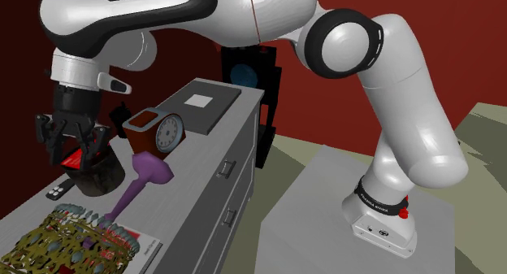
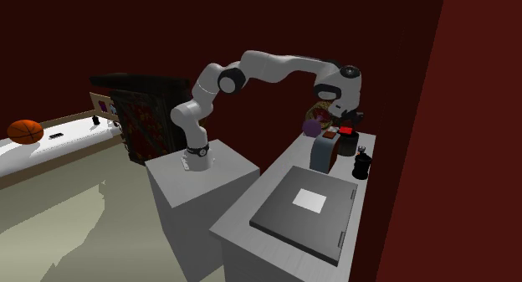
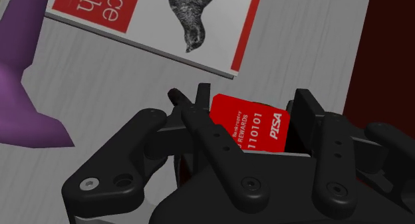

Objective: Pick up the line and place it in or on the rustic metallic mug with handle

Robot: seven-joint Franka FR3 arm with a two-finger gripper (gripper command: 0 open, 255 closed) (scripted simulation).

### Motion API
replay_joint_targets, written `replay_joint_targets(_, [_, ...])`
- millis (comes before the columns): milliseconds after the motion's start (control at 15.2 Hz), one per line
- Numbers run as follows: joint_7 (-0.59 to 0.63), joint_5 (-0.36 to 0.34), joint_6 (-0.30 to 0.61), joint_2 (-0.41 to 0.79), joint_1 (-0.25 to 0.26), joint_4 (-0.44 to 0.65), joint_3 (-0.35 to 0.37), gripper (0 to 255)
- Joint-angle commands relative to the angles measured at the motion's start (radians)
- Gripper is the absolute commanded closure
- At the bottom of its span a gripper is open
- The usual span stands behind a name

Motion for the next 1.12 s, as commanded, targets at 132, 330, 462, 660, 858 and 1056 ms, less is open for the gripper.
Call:
replay_joint_targets(132, [-0.011, 0.004, 0.019, -0.002, -0.003, -0.027, 0.000, 255])
replay_joint_targets(330, [-0.011, 0.004, 0.019, -0.002, -0.002, -0.027, -0.001, 255])
replay_joint_targets(462, [-0.012, 0.004, 0.019, -0.002, -0.002, -0.027, -0.001, 255])
replay_joint_targets(660, [-0.017, 0.007, 0.030, -0.007, -0.003, -0.043, 0.000, 0])
replay_joint_targets(858, [-0.012, 0.004, 0.019, -0.002, -0.002, -0.027, -0.001, 0])
replay_joint_targets(1056, [-0.008, 0.005, -0.056, -0.033, -0.031, 0.008, -0.004, 0])
